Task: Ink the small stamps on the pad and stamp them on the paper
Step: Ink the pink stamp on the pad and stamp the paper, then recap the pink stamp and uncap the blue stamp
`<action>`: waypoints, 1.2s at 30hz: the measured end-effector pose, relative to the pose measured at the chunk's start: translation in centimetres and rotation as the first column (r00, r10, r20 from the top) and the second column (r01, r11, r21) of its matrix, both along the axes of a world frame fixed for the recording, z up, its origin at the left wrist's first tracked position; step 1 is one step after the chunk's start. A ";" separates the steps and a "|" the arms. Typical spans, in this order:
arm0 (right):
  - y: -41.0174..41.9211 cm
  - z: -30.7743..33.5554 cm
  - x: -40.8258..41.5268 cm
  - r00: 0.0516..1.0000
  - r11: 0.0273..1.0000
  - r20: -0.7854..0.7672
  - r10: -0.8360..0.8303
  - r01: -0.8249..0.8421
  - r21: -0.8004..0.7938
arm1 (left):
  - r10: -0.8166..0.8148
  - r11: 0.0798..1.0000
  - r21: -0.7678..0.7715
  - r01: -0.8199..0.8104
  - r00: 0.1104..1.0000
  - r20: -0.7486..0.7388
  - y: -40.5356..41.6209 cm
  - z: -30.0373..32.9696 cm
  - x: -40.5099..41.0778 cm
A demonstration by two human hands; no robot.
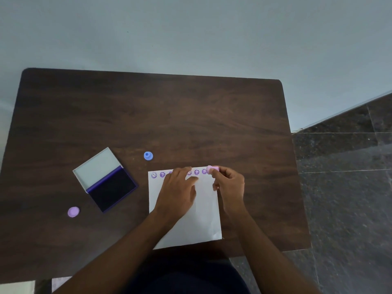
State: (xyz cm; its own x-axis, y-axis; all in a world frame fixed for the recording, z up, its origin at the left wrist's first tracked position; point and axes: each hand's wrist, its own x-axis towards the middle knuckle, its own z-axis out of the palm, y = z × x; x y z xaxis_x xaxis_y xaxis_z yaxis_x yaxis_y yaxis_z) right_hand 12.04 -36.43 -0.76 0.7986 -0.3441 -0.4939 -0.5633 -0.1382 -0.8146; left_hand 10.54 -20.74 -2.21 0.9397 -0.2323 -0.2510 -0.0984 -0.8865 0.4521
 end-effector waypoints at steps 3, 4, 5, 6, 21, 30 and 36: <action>1.1 0.7 -0.1 0.998 0.998 0.031 0.048 -0.050 0.039 | 0.082 0.993 -0.084 -0.080 0.996 0.024 0.9 1.1 -0.4; 1.6 0.9 -0.1 0.997 0.995 0.035 0.066 -0.068 0.067 | 0.122 0.987 -0.110 -0.117 0.992 0.042 1.4 1.3 -0.8; 2.0 1.1 -0.1 0.996 0.991 0.039 0.079 -0.083 0.101 | 0.161 0.979 -0.130 -0.154 0.986 0.042 2.0 1.5 -1.2; 2.6 1.2 -0.1 0.995 0.986 0.042 0.093 -0.098 0.138 | 0.206 0.968 -0.155 -0.200 0.978 0.026 2.7 1.8 -1.6; 12.4 3.5 -0.4 0.926 0.890 0.018 0.378 -0.368 0.269 | 0.776 0.551 -0.301 -0.779 0.610 -0.159 12.8 3.6 -7.7; 17.6 3.7 -1.2 0.863 0.833 0.014 0.505 -0.491 0.254 | 0.886 0.403 -0.344 -0.848 0.456 -0.086 16.7 2.2 -11.4; 20.7 3.4 -1.6 0.850 0.815 -0.026 0.526 -0.495 0.301 | 0.940 0.277 -0.315 -0.908 0.324 -0.107 19.6 1.0 -12.7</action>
